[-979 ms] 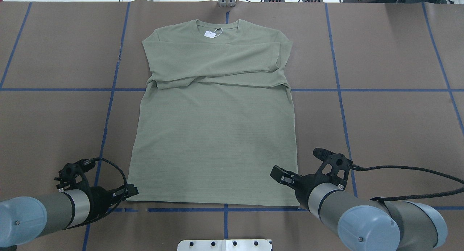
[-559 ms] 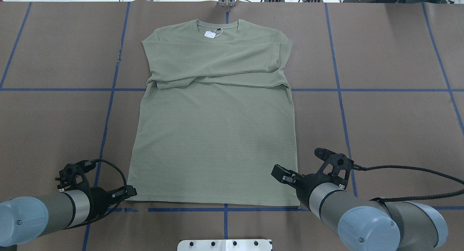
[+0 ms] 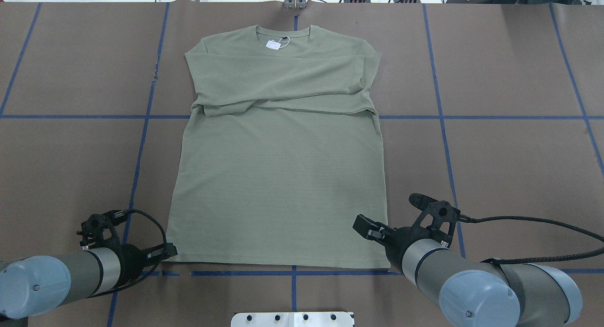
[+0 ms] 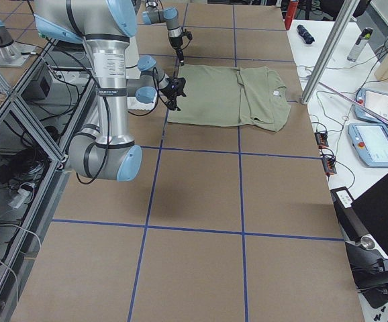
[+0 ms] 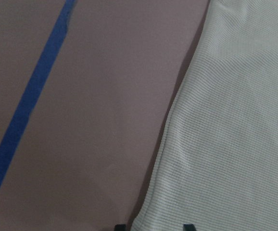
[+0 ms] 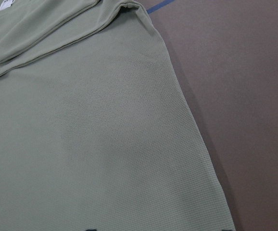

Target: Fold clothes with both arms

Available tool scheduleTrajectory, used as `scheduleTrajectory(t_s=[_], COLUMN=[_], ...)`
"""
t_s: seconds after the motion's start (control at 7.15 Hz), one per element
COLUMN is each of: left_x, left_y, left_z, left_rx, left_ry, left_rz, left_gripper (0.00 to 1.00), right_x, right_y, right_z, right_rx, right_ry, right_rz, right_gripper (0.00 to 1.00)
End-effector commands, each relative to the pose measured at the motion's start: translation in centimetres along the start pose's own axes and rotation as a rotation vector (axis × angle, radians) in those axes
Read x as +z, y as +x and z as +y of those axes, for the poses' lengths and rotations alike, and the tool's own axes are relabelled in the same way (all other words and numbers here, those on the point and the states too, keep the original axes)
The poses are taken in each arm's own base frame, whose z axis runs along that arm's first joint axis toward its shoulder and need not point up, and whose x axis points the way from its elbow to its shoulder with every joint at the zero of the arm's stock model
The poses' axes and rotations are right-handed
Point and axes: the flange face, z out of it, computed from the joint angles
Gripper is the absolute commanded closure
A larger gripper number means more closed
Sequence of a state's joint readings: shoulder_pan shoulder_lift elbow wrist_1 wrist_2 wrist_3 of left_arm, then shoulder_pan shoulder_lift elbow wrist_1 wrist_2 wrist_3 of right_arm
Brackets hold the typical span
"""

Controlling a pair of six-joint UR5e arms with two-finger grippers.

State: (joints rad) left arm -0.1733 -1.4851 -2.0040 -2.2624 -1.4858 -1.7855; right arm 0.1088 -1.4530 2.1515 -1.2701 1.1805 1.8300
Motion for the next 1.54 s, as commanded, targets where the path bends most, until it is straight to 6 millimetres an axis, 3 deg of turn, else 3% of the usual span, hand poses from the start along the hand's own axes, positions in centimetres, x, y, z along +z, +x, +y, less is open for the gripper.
scheduleTrajectory(t_s=[0.0, 0.14, 0.28, 0.56, 0.84, 1.26, 1.4], left_x=[0.1, 0.1, 0.1, -0.2, -3.1, -6.3, -6.3], left_y=[0.0, 0.1, 0.1, 0.3, 2.6, 4.8, 4.9], left_z=[0.1, 0.1, 0.1, 0.0, 0.2, -0.4, -0.5], left_rx=[0.005, 0.005, 0.005, 0.004, -0.004, -0.019, -0.020], left_ry=[-0.002, -0.002, -0.001, -0.001, -0.016, -0.038, -0.035], left_rz=[-0.001, 0.002, 0.001, 0.007, 0.071, 0.137, 0.140], left_gripper=[0.52, 0.66, 0.98, 1.00, 1.00, 1.00, 1.00], right_x=[0.0, 0.0, 0.1, 1.6, 1.7, 2.0, 2.0], right_y=[0.1, 0.1, 0.1, 1.0, 1.3, 3.3, 4.6], right_z=[0.2, 0.2, 0.2, 1.0, 1.9, 5.6, 6.6], right_rx=[-0.004, -0.006, -0.005, -0.021, 0.065, 0.026, -0.002], right_ry=[0.011, 0.011, 0.013, 0.016, 0.006, -0.020, -0.016], right_rz=[-0.001, -0.001, 0.000, 0.031, 0.053, 0.128, 0.143], right_gripper=[0.09, 0.09, 0.09, 0.09, 0.23, 0.30, 0.30])
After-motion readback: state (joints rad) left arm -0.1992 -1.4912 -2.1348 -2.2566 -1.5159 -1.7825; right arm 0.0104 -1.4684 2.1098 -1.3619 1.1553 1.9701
